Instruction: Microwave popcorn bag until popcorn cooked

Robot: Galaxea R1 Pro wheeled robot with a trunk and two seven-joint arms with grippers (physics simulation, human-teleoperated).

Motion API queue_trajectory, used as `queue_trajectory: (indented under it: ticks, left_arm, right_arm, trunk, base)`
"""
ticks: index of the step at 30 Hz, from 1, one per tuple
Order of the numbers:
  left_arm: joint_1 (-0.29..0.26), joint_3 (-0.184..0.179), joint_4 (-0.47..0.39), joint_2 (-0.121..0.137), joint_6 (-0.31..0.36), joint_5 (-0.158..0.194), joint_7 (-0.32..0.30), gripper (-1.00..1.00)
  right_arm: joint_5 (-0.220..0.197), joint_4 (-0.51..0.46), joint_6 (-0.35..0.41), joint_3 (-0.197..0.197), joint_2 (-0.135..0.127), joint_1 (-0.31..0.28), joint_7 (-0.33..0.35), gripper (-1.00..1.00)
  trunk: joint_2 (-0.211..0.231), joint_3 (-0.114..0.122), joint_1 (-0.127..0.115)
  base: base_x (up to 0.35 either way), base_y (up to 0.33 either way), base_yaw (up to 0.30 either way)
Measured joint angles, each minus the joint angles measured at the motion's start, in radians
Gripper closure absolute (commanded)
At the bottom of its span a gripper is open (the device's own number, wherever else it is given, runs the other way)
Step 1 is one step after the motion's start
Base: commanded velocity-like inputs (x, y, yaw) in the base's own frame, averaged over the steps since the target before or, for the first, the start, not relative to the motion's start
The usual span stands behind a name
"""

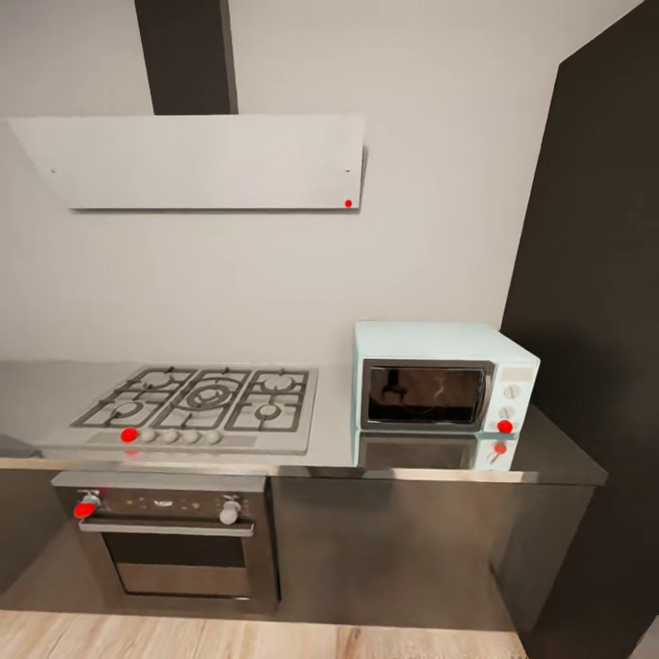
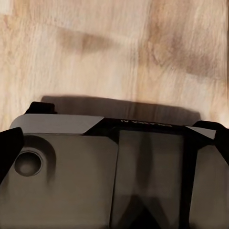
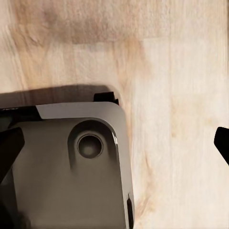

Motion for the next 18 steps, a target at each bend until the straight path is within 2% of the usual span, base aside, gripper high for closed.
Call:
queue_trajectory:
  ticks: [7,18]
  left_arm:
    - [0.0,0.0,0.001,0.0,0.001,0.0,0.0,-1.0]
    - [0.0,0.0,0.001,0.001,0.0,0.003,0.0,-1.0]
  right_arm:
    - [0.001,0.0,-0.001,0.001,0.0,0.0,0.0,-1.0]
    - [0.007,0.0,0.009,0.001,-0.001,0.0,0.002,-1.0]
  trunk:
    - [0.0,0.002,0.0]
    - [0.0,0.003,0.0]
  base:
    - [0.0,0.0,-0.211]
    - [0.0,0.0,-0.014]
